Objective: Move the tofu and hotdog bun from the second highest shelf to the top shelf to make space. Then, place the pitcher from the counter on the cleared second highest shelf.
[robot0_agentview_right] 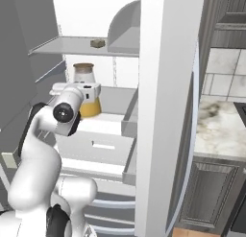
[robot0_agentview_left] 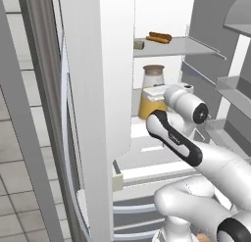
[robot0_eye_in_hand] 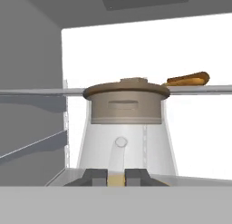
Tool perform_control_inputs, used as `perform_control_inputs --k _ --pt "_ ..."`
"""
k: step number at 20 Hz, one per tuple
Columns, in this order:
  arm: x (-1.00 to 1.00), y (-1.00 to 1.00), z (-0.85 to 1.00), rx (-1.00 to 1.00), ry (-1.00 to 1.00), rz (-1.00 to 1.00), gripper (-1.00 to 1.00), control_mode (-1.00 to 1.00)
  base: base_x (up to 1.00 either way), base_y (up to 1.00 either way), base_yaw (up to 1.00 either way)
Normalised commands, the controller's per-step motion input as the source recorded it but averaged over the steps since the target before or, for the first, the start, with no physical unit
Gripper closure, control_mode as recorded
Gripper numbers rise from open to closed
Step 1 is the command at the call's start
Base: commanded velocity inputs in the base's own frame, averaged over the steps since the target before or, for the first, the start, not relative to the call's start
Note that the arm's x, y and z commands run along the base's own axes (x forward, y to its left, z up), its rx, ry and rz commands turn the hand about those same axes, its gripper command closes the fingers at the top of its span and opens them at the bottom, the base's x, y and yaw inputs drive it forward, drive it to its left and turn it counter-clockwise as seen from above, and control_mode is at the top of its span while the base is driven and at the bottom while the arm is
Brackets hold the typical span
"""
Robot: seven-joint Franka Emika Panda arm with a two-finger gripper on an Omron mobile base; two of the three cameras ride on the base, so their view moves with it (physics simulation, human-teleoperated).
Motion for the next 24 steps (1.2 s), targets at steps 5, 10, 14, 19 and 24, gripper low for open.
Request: perform_control_inputs --k 5,10,14,19,24 --pt "0.36 0.00 -0.02 0.00 0.00 -0.01 1.00 -1.00 0.00 0.00 0.00" --pt "0.30 0.00 -0.04 -0.01 -0.01 0.00 1.00 -1.00 0.00 0.00 0.00" --pt "0.24 0.00 -0.09 -0.02 -0.06 -0.01 1.00 -1.00 0.00 0.00 0.00" --pt "0.26 0.00 -0.04 -0.01 -0.04 -0.03 1.00 -1.00 0.00 0.00 0.00" --pt "0.34 0.07 0.00 0.00 0.00 -0.06 1.00 -1.00 0.00 0.00 0.00"
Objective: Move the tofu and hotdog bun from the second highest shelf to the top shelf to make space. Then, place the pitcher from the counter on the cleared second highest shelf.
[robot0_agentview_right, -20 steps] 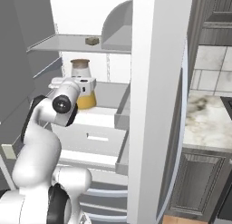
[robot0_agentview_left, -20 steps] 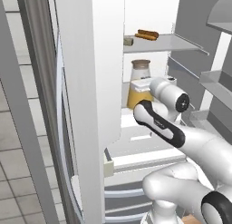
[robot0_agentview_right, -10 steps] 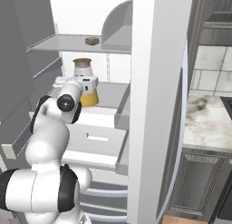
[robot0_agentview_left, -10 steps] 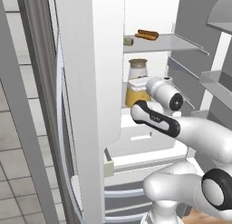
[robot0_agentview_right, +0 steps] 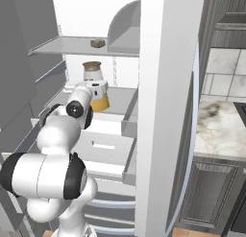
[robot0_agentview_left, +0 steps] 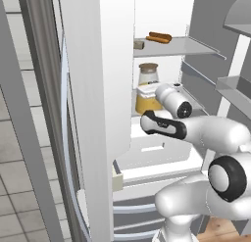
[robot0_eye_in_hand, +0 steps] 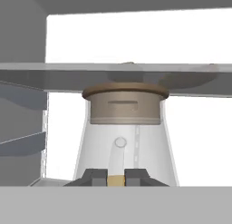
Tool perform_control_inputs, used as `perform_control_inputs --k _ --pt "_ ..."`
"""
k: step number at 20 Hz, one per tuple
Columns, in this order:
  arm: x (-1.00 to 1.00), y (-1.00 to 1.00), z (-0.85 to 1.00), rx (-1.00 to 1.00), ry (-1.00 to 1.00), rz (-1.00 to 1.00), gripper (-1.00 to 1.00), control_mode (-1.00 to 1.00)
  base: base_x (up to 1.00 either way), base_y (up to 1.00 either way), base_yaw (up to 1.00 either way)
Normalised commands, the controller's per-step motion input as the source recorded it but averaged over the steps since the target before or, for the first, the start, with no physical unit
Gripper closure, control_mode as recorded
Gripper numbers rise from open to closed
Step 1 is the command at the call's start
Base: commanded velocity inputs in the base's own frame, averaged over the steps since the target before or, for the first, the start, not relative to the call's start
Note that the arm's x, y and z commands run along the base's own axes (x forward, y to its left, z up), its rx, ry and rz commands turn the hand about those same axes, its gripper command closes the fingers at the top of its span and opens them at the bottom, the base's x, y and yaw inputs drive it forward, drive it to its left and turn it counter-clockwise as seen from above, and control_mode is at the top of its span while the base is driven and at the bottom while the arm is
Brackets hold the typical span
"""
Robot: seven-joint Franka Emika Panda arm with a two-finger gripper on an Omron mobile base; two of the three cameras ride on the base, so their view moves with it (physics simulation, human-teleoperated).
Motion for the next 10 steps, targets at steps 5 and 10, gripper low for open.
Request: perform_control_inputs --k 5,10 --pt "0.36 0.16 -0.01 -0.01 0.00 -0.07 1.00 -1.00 0.00 0.00 0.00" --pt "0.40 0.07 -0.09 0.00 0.00 -0.04 1.00 -1.00 0.00 0.00 0.00"
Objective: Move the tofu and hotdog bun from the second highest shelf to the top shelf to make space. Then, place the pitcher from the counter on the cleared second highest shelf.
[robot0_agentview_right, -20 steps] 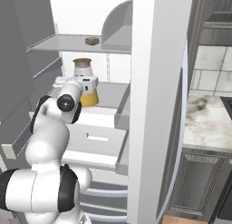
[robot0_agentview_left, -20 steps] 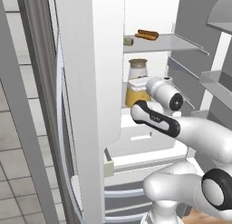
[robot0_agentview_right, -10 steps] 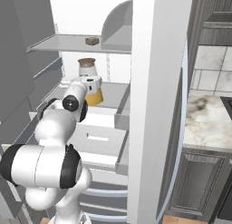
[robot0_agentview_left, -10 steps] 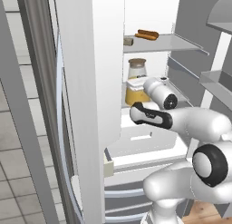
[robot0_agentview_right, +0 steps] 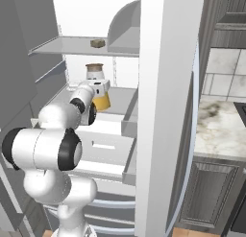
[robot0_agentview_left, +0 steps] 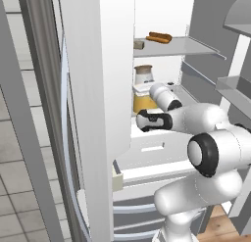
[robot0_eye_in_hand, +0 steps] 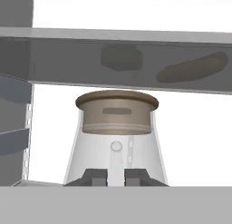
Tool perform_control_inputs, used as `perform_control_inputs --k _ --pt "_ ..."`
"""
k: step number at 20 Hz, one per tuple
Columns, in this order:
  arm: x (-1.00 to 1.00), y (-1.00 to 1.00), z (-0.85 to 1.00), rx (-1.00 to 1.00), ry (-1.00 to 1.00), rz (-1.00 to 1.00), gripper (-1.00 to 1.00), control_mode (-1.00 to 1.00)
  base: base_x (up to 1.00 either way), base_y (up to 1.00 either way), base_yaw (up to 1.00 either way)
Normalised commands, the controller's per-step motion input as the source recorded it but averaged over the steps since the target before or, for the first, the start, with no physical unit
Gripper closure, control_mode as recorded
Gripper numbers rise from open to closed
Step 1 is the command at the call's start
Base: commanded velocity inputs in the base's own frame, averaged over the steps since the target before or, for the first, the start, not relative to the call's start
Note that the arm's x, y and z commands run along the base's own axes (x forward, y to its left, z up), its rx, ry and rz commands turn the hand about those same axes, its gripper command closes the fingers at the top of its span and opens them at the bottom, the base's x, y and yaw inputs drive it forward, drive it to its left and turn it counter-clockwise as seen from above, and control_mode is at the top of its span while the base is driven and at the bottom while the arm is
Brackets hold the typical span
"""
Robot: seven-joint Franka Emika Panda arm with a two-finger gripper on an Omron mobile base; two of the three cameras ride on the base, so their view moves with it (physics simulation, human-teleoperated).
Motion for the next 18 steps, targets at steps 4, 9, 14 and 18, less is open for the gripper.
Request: perform_control_inputs --k 4,9,14,18 --pt "0.44 0.00 -0.14 0.00 -0.02 -0.01 1.00 -1.00 0.00 0.00 0.00" --pt "0.48 0.00 -0.15 0.00 -0.03 0.00 1.00 -1.00 0.00 0.00 0.00" --pt "0.54 0.00 -0.09 0.00 -0.05 0.00 1.00 -1.00 0.00 0.00 0.00" --pt "0.48 0.00 -0.27 0.00 -0.08 0.00 1.00 -1.00 0.00 0.00 0.00"
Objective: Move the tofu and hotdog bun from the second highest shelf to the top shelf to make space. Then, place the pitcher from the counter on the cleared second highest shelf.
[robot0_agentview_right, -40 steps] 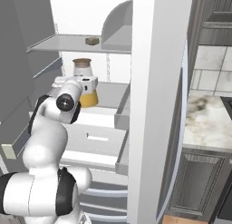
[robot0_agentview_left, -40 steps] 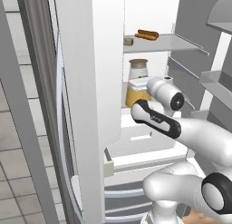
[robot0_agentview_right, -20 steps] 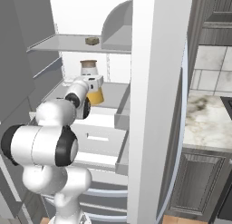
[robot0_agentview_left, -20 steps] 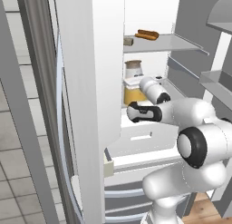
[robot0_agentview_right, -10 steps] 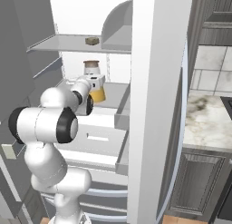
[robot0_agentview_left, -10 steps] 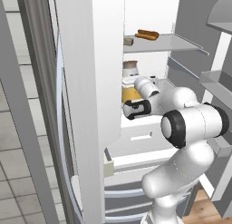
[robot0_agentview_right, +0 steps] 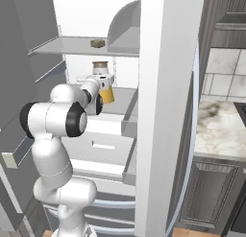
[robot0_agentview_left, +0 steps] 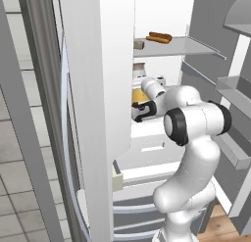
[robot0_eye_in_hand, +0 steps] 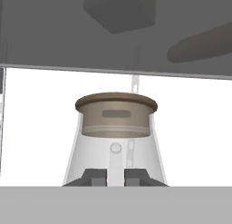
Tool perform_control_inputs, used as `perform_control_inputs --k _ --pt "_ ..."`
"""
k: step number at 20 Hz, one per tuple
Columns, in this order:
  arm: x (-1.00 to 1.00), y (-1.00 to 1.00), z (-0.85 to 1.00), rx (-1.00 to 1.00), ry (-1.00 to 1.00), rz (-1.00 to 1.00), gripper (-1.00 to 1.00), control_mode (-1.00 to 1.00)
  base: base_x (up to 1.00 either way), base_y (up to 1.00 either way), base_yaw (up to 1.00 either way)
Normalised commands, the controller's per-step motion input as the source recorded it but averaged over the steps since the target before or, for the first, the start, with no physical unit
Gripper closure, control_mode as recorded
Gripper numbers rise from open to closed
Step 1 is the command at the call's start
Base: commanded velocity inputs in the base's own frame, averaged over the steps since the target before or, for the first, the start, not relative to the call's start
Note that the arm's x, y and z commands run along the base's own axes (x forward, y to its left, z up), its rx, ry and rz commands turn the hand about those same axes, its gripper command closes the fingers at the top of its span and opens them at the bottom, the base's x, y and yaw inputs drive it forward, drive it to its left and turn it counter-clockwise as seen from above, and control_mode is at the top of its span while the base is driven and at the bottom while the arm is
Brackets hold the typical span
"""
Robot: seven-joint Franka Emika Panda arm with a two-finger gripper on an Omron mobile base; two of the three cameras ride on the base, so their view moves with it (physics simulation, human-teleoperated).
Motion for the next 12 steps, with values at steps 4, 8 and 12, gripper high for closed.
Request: perform_control_inputs --k 4,8,12 --pt "0.18 -0.01 -0.40 0.00 -0.13 0.00 1.00 -1.00 0.00 0.00 0.00" --pt "-0.02 -0.24 -0.38 0.00 -0.12 0.00 -1.00 -1.00 0.00 0.00 0.00" --pt "-0.39 -0.43 -0.27 -0.01 -0.08 0.00 -1.00 -1.00 0.00 0.00 0.00"
